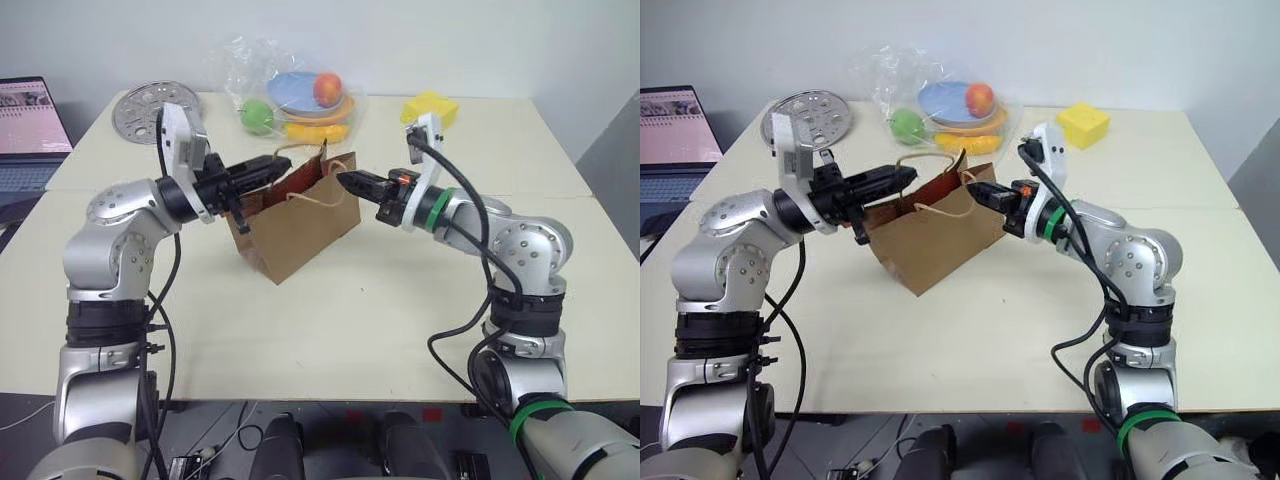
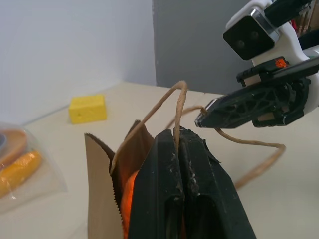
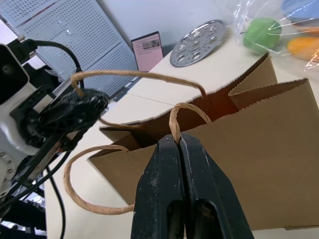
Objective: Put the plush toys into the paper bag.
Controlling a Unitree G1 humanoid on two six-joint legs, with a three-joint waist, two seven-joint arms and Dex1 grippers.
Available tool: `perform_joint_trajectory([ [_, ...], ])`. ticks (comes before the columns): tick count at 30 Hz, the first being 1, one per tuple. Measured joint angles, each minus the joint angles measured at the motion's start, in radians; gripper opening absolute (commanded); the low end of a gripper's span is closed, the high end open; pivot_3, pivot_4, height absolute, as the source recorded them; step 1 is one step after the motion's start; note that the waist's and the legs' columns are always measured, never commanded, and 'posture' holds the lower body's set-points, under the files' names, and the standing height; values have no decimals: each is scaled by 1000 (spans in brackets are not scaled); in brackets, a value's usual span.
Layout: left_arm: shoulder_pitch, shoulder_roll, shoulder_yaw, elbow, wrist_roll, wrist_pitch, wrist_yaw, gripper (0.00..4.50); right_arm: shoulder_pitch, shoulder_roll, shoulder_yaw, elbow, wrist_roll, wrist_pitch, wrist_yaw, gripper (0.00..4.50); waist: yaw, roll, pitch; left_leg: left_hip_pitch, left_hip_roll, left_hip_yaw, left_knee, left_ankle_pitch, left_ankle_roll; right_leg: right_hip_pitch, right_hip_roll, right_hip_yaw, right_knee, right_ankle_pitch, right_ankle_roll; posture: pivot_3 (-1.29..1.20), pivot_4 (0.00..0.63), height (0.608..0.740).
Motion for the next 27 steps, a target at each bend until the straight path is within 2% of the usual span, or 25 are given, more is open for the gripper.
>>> perform_joint_trajectory([
  [3,-2,16,0,-11,2,7,5,0,0,-17,6,6,-9,-9,1,38,1,0,0,0,0,0,0,0,0,0,0,0,0,0,0,0,150,740],
  [6,-3,16,1,-7,4,10,24,610,-4,-25,7,13,-9,-17,3,590,1,0,0,0,0,0,0,0,0,0,0,0,0,0,0,0,150,740],
  [11,25,92,59,-20,0,21,47,2163,-62,-83,8,24,-7,-24,49,2423,-4,0,0,0,0,0,-1,0,0,-1,0,0,-1,0,0,0,150,740],
  [16,155,141,180,-115,-25,38,91,3720,-92,-166,12,30,-8,-37,112,4267,-5,0,0,0,0,1,-4,0,0,-2,0,1,-1,0,0,0,150,740],
  [17,201,152,203,-141,-25,33,94,4054,-105,-200,19,31,-10,-42,135,4500,-5,0,0,0,0,2,-5,0,0,-3,-1,2,-1,0,0,0,150,740],
  [18,258,162,231,-172,-24,27,99,4354,-120,-242,27,32,-16,-54,163,4500,-5,0,0,0,0,3,-5,0,0,-3,-1,2,-2,0,0,0,150,740],
  [19,298,163,251,-191,-23,20,104,4455,-131,-271,27,35,-25,-66,184,4500,-4,0,0,0,0,2,-6,0,0,-3,-1,1,-2,0,-1,0,150,740],
  [23,419,141,325,-289,-89,50,144,4455,-172,-366,86,69,-72,-135,314,4500,1,0,0,0,1,3,-6,0,0,-3,-1,2,-2,-1,-1,0,150,740],
  [27,526,69,298,-365,-84,21,167,4455,-223,-451,177,77,-85,-179,531,4500,4,1,0,0,0,3,-6,0,0,-3,-1,2,-2,-1,-1,0,150,740],
])
